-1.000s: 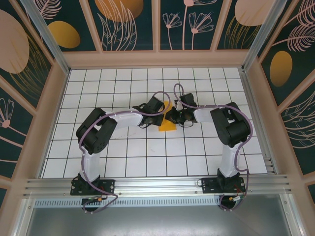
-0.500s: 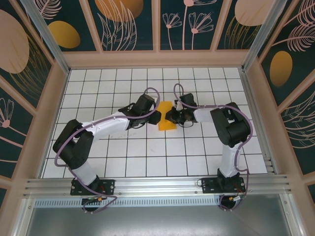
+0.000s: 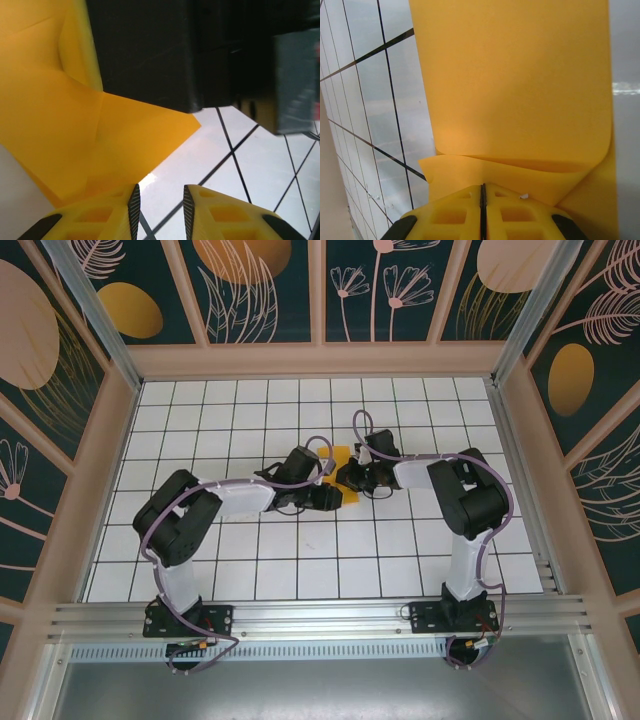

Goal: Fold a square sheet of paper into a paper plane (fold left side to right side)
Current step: Fold the triangle a second time at the center of the table.

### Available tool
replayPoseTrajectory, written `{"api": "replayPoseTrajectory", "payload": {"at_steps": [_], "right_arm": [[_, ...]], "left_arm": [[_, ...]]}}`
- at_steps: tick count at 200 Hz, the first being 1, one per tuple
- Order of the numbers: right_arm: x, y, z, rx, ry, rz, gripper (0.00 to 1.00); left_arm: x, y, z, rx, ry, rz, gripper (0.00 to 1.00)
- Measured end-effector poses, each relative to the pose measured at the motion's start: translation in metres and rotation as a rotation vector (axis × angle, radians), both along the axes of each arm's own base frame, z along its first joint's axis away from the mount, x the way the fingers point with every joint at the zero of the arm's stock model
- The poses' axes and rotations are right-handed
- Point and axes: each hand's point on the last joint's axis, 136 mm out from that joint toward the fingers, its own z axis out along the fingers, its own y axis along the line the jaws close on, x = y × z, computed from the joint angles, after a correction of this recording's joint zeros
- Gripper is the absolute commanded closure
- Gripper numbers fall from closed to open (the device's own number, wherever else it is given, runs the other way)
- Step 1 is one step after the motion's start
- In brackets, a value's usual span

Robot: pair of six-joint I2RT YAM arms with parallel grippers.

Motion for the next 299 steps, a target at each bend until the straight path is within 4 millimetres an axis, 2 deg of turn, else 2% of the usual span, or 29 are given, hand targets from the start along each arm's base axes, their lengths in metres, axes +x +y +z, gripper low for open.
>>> {"api": "replayPoseTrajectory", "payload": {"at_steps": [65,153,209,258,299], "right_arm": [[0.0,0.0,0.0,0.0,0.0,0.0,0.88],[0.0,0.0,0.0,0.0,0.0,0.0,0.88],[0.0,0.0,0.0,-0.001,0.0,0.0,0.88],[0.0,0.0,0.0,-0.001,-0.001,0.001,0.88],[0.0,0.0,0.0,0.0,-0.001,0.0,0.88]], "left_arm": [[0.007,0.001,-0.005,0.023,-0.012,0.02,0.68],[0.013,0.005,-0.007,0.051,-0.041,0.045,0.63],[0.007,0.0,-0.008,0.023,-0.011,0.011,0.61],[0.004,-0.006,-0.001,-0.012,-0.01,-0.013,0.58],[0.011,-0.005,0.013,-0.018,-0.055,-0.001,0.57]]}}
